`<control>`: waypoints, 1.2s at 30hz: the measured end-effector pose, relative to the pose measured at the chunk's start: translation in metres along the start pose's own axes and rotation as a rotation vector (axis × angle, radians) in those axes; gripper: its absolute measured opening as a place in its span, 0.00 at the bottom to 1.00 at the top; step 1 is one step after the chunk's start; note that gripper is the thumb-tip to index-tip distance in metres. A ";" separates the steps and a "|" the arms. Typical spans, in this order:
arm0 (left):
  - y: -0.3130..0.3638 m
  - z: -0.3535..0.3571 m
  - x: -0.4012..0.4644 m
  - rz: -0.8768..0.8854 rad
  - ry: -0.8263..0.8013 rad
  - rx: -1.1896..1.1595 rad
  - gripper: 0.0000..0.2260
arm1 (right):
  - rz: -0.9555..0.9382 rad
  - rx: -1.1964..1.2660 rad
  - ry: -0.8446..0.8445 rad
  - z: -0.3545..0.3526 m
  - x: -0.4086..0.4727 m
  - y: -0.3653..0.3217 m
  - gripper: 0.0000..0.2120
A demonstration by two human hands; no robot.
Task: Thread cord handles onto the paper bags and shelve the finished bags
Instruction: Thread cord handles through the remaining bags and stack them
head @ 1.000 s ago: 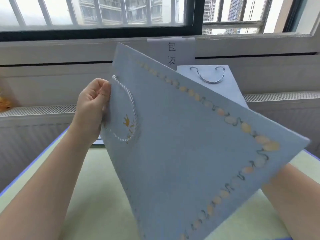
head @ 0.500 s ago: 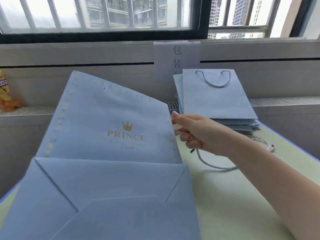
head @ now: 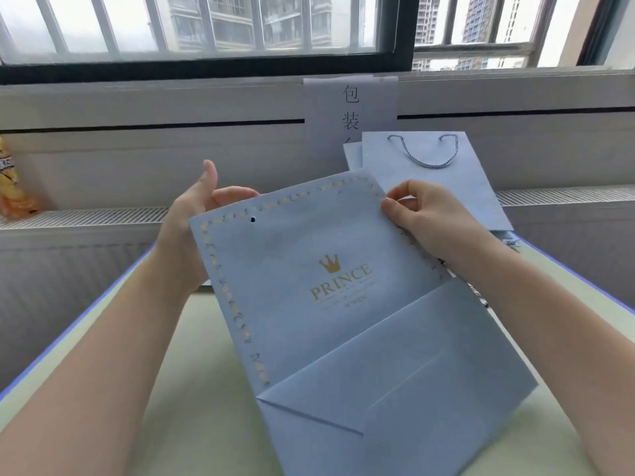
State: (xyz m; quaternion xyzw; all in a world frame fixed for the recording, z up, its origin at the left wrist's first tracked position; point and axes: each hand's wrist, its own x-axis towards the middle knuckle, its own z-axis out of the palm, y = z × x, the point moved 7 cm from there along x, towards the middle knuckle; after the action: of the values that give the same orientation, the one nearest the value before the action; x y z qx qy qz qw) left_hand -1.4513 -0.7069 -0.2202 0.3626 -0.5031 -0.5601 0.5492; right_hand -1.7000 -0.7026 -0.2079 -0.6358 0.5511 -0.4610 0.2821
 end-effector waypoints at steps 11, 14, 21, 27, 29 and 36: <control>-0.026 0.017 0.007 0.050 -0.138 0.950 0.03 | 0.089 -0.514 -0.008 -0.017 0.009 0.022 0.16; -0.028 0.021 0.011 0.141 -0.126 1.075 0.05 | 0.051 -0.629 0.069 -0.019 0.012 0.020 0.11; -0.040 0.048 0.007 0.236 -0.223 1.047 0.02 | -0.390 -0.051 0.049 0.015 -0.022 -0.041 0.16; -0.040 0.051 0.006 0.238 -0.260 0.754 0.20 | -0.372 -0.053 -0.252 0.070 -0.041 -0.029 0.13; -0.037 0.058 0.001 0.284 -0.320 0.739 0.15 | -0.361 -0.020 -0.253 0.071 -0.039 -0.025 0.09; -0.031 0.061 -0.003 0.329 -0.279 0.793 0.06 | -0.472 -0.302 0.000 0.044 -0.022 -0.022 0.05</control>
State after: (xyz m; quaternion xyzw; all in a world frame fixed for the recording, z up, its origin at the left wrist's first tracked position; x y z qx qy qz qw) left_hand -1.5171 -0.6977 -0.2361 0.3813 -0.7989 -0.2730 0.3767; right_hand -1.6500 -0.6826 -0.2134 -0.7815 0.4501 -0.4266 0.0688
